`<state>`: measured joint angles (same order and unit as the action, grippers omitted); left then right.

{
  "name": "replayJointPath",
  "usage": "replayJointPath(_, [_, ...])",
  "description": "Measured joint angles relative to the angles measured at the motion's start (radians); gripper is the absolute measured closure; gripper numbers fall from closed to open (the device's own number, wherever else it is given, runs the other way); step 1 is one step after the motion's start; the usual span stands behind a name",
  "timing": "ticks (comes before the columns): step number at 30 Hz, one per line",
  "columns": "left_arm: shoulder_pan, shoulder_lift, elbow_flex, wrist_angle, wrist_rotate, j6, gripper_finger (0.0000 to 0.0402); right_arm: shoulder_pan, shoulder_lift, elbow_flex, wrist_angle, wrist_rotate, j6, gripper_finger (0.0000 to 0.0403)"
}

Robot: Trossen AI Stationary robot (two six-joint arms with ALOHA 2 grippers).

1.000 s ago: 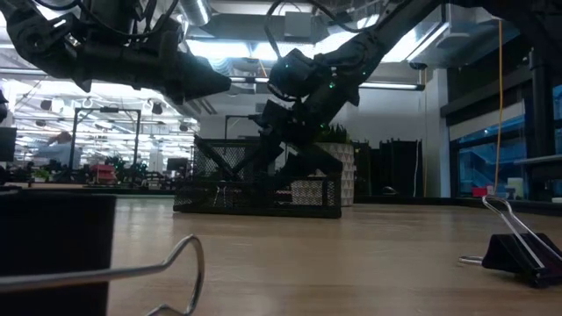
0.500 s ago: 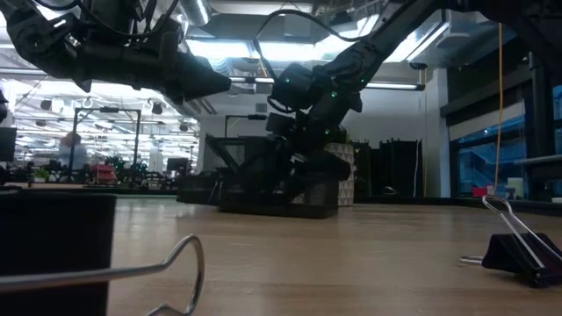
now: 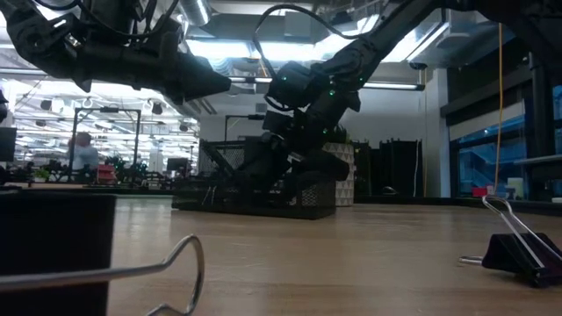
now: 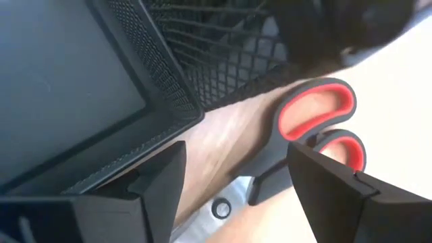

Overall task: Pick and place office supplies into organizer
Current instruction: Put the scissors into the top left section of the desk organizer

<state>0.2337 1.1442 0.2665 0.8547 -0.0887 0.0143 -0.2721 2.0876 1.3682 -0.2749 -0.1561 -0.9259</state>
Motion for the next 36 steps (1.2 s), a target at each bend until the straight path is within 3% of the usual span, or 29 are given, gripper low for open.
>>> replayJointPath(8, [0.000,0.000,0.000,-0.008,0.000,0.000,0.0296,0.000,0.001,0.000,-0.001,0.013,0.076,0.0144])
replayJointPath(13, [0.000,0.000,0.000,-0.008,0.000,0.000,0.0295,0.000,0.001,0.000,-0.014,0.078,0.131,0.0144])
replayJointPath(28, [0.000,0.000,0.000,-0.007,0.000,0.000,0.0297,-0.001,0.019,0.006,-0.083,0.082,0.255,0.0144])
replayJointPath(36, [0.000,0.000,0.000,-0.006,0.000,0.000,0.0299,-0.012,0.053,0.008,-0.105,0.078,0.272,0.0191])
